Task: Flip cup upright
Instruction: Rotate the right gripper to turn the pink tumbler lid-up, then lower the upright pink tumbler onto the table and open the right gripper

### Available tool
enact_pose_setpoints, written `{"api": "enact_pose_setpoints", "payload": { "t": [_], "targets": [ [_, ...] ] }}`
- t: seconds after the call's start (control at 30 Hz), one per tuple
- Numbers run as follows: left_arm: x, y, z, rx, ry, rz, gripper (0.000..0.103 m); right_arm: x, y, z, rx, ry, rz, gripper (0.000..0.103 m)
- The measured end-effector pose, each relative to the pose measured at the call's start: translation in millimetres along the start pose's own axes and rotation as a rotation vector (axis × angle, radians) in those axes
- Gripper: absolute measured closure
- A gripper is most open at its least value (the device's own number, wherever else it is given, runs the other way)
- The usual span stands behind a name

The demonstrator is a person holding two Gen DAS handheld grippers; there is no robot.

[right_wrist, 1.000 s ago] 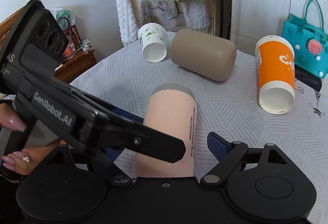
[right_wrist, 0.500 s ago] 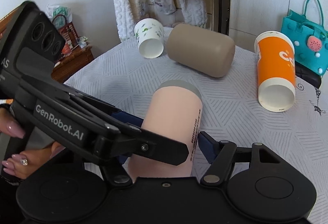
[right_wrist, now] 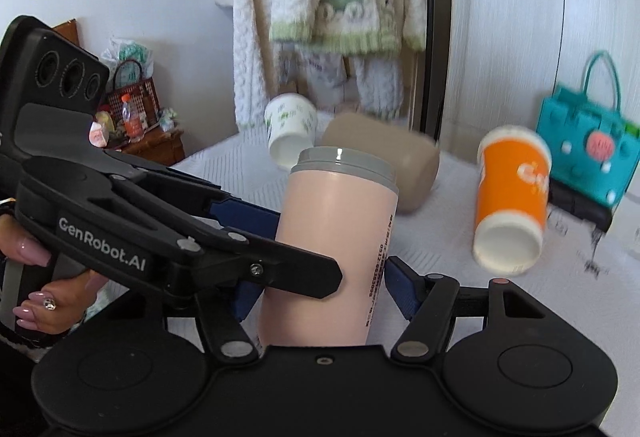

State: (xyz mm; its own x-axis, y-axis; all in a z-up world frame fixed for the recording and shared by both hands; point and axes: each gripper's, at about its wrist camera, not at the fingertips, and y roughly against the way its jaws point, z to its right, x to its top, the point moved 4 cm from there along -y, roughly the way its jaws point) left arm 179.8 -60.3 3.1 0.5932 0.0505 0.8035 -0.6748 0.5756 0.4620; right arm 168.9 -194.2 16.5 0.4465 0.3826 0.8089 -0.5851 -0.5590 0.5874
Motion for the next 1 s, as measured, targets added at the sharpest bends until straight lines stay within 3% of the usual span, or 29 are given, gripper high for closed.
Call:
{"api": "enact_pose_setpoints", "payload": {
  "t": [0.23,0.37,0.5,1.0],
  "targets": [
    [14.0,-1.0,5.5,0.042,-0.126,0.102,0.047,1.8,-7.9,4.4,-0.087,0.100,0.135,0.033],
    [19.0,-9.8,3.2,0.012,-0.155,0.098,0.047,-2.3,-16.5,14.4,-0.148,0.106,0.213,0.034],
    [19.1,-21.5,-4.6,-0.003,-0.126,0.084,0.047,-1.3,-23.1,28.0,-0.124,0.021,0.184,0.035],
    [10.7,-28.7,2.2,0.035,-0.150,0.100,0.043,-11.5,-25.5,36.4,-0.095,-0.035,0.215,0.031]
  ]
}}
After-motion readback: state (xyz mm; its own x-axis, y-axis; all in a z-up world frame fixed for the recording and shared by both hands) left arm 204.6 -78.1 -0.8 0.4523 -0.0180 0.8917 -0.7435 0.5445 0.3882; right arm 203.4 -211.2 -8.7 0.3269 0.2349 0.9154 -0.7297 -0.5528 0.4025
